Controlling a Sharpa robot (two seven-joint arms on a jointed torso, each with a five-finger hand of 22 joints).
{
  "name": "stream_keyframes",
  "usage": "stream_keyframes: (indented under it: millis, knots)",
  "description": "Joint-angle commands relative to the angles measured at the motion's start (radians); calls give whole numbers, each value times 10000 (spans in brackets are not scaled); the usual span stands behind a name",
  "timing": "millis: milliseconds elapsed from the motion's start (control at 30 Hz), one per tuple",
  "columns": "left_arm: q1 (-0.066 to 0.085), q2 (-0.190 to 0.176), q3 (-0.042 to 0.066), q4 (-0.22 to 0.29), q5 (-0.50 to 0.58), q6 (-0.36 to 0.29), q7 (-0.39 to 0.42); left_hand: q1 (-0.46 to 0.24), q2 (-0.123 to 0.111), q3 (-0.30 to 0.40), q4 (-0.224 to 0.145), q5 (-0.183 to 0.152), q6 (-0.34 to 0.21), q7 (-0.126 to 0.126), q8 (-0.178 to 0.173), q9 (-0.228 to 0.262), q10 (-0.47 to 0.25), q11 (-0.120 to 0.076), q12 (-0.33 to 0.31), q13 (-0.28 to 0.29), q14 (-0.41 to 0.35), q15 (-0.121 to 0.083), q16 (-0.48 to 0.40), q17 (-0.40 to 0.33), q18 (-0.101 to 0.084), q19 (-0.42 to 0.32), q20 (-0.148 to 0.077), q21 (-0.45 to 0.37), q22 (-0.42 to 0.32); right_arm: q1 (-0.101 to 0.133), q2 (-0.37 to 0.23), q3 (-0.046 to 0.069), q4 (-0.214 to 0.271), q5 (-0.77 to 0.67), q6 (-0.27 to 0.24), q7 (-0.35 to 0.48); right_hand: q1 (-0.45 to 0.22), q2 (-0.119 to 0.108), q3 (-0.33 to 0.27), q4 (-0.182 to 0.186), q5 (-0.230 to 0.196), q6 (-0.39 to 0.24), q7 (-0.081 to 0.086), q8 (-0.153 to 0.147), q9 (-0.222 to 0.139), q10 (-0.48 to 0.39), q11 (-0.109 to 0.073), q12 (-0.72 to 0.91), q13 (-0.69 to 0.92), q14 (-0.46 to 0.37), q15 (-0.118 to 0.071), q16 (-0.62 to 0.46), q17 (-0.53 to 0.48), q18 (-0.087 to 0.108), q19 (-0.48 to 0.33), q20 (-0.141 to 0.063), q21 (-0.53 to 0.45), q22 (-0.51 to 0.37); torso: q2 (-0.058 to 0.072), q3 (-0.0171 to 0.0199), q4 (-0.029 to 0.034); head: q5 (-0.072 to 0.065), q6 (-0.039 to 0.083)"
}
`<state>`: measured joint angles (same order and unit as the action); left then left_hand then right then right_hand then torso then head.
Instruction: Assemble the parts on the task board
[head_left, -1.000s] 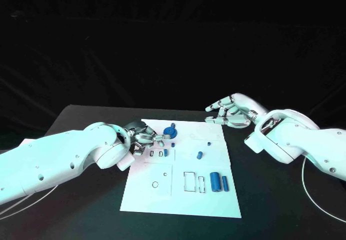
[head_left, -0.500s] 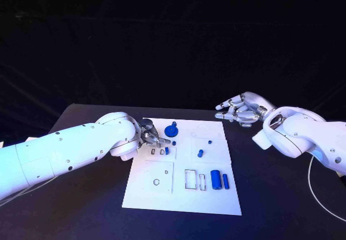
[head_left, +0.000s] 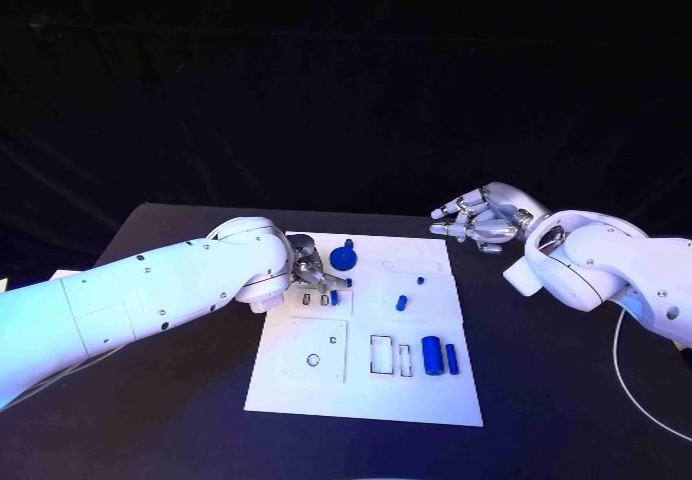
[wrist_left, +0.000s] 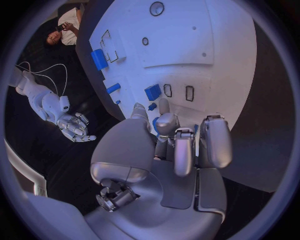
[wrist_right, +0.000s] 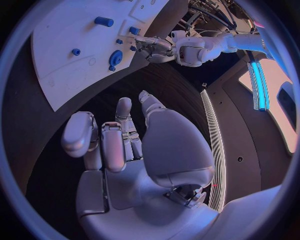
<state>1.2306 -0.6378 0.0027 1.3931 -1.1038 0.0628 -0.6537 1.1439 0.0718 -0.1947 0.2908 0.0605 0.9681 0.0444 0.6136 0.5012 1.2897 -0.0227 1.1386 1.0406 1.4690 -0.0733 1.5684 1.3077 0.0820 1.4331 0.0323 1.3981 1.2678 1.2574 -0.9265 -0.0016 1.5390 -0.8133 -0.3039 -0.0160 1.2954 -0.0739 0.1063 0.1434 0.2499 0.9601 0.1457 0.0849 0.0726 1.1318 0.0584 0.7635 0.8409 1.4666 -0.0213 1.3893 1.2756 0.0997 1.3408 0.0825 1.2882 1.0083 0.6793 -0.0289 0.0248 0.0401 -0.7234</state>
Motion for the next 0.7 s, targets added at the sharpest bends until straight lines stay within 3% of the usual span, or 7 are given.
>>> stream_keyframes:
  millis: [33, 700]
  knots:
    - [13, 87, 6, -44, -52, 501, -65, -47, 57, -86, 5, -53, -80, 7, 70, 60, 111, -1, 97, 63, 1018, -78, 24, 2631, -205, 99, -12, 64, 67, 5, 26, -3, -18, 43, 216, -32, 78, 34, -78, 8, 68, 63, -13, 53, 9, -83, -29, -66, -41, 408, -13, -65, -11, 72, -75, -10, -67, -32, -6, -2, 22, -34, -55]
    - [13, 316, 7, -320, -132, 994, -27, 165, 100, -186, -44, -11, -151, -30, 241, 314, 186, -34, 224, 206, 1018, -104, 24, 2631, -222, 131, -37, 127, 177, -8, 137, -30, -177, -54, 326, -48, 53, 115, -134, 80, -35, 75, -16, 81, 8, -122, -31, -199, -211, 402, -18, -117, -63, 81, -94, -18, -113, -96, 13, 5, 18, -61, -153]
